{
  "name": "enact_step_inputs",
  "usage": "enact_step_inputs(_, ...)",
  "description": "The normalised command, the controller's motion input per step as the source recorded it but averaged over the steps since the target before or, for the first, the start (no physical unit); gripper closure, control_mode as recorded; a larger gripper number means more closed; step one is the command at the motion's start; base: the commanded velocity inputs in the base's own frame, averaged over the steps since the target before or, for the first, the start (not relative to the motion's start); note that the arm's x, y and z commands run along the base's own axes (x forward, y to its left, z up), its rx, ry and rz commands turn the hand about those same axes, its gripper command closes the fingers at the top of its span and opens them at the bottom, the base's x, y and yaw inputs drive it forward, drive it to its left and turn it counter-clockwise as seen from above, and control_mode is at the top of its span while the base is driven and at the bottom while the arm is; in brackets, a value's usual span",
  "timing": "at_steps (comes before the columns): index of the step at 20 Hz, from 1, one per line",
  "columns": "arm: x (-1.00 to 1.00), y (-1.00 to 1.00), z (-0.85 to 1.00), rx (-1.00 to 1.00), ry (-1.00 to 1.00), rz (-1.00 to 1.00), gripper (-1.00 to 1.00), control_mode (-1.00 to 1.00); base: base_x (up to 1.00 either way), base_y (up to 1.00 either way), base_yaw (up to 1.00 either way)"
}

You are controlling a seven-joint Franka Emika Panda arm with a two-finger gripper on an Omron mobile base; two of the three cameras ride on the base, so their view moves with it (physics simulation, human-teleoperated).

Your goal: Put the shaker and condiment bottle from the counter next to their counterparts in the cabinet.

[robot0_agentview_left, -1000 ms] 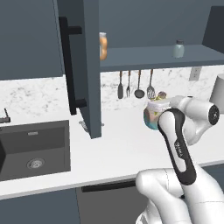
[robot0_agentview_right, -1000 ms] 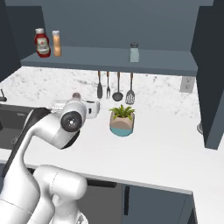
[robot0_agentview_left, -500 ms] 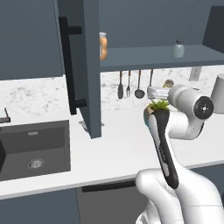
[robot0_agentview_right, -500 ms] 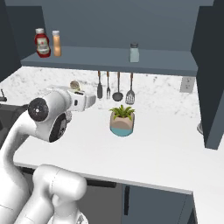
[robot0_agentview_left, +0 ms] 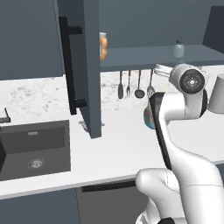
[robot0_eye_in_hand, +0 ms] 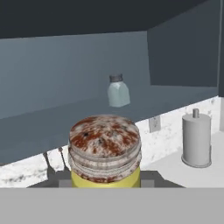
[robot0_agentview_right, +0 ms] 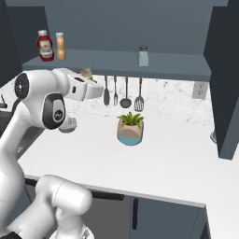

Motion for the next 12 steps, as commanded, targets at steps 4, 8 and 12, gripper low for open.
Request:
enact_step_inputs(4, 0.0, -0.47, 0.48, 0.04, 0.04, -0.15, 1.0, -1.0, 0.0, 0.0, 0.0)
enact_step_inputs(8, 0.05, 0.1, -0.01, -0.09, -0.01, 0.0, 1.0, -1.0, 0.0, 0.0, 0.0)
enact_step_inputs(12, 0.35, -0.02, 0.19, -0.01, 0.01, 0.0, 1.0, -1.0, 0.0, 0.0, 0.0)
